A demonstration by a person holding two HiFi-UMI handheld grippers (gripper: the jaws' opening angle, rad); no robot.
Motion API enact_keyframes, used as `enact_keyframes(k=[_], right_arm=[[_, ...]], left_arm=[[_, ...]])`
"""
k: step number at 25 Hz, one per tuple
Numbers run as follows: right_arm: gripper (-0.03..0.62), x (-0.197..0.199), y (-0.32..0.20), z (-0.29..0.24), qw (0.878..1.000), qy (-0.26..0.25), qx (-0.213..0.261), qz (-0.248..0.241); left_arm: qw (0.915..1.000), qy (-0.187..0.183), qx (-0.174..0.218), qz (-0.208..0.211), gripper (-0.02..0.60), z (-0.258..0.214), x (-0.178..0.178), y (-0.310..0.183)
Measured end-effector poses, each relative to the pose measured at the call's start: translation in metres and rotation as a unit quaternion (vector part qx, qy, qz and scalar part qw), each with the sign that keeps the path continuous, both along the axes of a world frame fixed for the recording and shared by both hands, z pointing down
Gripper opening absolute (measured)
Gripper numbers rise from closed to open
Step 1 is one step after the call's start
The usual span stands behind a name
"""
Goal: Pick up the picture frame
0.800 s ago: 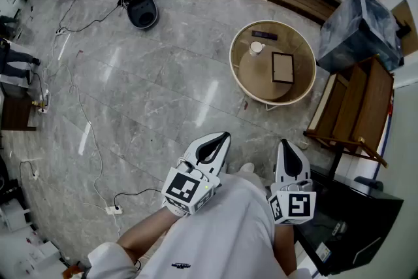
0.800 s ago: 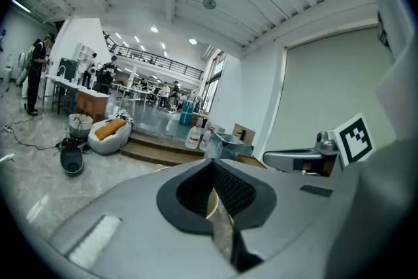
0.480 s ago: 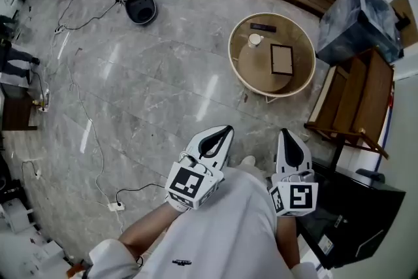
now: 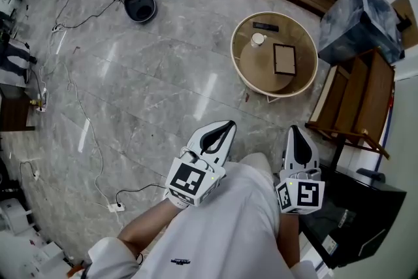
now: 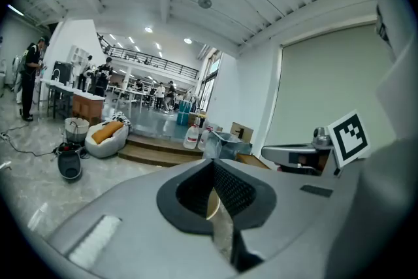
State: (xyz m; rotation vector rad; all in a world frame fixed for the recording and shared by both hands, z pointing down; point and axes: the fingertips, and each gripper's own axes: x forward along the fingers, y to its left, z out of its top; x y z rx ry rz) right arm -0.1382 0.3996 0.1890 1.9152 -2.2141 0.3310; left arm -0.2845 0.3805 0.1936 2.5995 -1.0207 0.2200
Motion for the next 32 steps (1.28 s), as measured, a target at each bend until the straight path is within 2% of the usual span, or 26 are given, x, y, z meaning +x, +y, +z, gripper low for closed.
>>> enact_keyframes(k=[7, 14, 18, 25, 32], right_arm=[[0.006, 0.023, -0.017, 0.015, 0.999, -0.005, -0.024, 0.035], [0.006, 0.073, -0.071, 0.035, 0.999, -0.013, -0.038, 0.014], [0.006, 0.114, -0.119, 0.038, 0.999, -0.021, -0.034, -0.008], [0.006, 0.216, -0.204, 0.022, 0.998, -0.035, -0.021, -0.048], [0.006, 0.284, -0.260, 0.032, 0.995, -0.063, -0.034, -0.072]], left_arm=[[0.9997, -0.003, -0.012, 0.020, 0.003, 0.010, 0.012, -0.025], [0.9996, -0.021, -0.020, 0.002, 0.003, 0.027, 0.056, -0.077], [0.9992, -0.030, -0.024, -0.015, 0.003, 0.035, 0.104, -0.119], [0.9989, -0.039, -0.017, -0.019, 0.003, 0.016, 0.229, -0.189], [0.9971, -0.066, -0.020, -0.032, 0.003, 0.015, 0.307, -0.247]])
